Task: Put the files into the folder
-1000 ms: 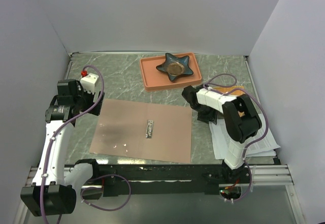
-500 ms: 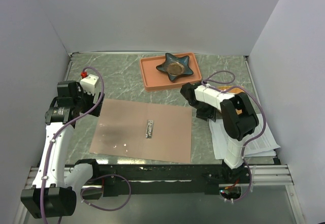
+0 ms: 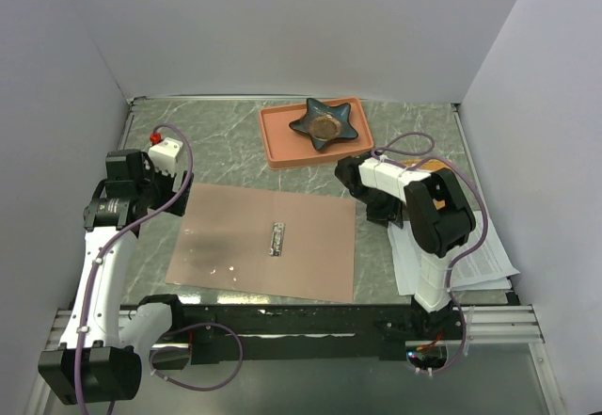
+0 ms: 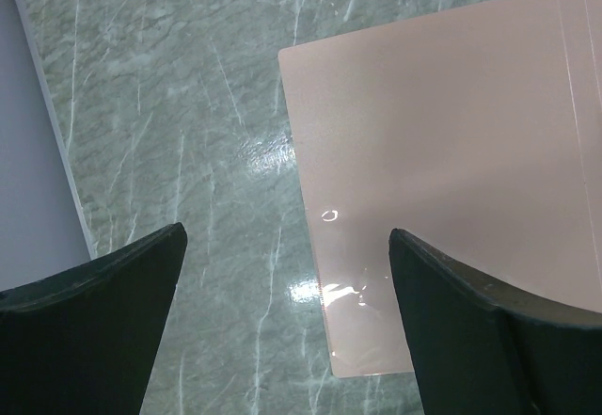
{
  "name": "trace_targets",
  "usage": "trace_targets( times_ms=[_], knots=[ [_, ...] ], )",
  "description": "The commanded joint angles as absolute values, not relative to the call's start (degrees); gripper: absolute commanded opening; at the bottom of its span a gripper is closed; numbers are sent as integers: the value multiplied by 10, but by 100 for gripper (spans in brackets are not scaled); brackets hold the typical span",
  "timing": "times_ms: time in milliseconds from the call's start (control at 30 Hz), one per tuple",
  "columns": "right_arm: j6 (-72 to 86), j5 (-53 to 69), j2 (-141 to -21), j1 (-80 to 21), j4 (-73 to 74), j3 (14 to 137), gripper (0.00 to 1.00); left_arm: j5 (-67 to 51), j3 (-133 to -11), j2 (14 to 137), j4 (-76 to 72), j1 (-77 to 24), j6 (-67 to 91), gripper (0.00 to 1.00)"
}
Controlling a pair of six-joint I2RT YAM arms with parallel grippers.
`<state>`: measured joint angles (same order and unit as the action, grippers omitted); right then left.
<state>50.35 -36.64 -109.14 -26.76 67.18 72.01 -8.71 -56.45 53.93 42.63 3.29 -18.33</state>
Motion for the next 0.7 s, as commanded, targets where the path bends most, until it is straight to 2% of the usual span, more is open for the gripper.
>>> trace_targets(
  times_ms=[0, 300, 667],
  knots=[
    [523, -389, -1103, -260, 686, 730, 54, -86, -560, 529, 403, 32, -189, 96],
    [526, -359, -1029, -268, 628, 715, 56, -91, -557, 533, 398, 32, -187, 96],
    [660, -367, -1093, -270, 710, 741, 56, -87, -561, 526, 403, 33, -195, 96]
  ],
)
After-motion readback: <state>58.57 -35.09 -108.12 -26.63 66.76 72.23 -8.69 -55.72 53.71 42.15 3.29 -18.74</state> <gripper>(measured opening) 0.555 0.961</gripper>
